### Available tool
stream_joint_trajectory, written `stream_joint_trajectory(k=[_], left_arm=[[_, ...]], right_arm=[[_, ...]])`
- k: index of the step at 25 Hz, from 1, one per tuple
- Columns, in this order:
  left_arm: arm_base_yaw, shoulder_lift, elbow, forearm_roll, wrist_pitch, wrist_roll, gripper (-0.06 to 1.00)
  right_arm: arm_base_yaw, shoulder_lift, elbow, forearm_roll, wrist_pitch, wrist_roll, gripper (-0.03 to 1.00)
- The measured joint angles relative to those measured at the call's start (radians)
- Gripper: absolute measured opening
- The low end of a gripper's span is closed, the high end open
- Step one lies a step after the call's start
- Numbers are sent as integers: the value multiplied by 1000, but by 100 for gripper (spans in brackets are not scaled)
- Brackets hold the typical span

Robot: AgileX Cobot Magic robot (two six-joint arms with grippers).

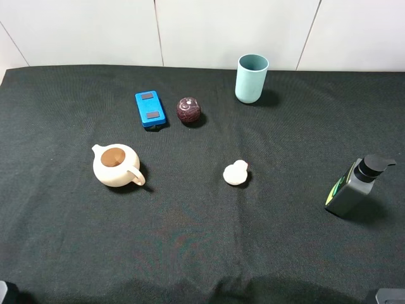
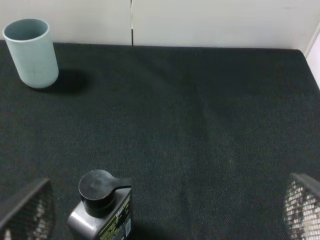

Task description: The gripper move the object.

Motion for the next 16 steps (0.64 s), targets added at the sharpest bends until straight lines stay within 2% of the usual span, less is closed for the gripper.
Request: stream_joint_trajectory(k=[16], left_arm=[[0,0,0,0,0,0,88]], right_arm=[[0,0,0,0,0,0,69]])
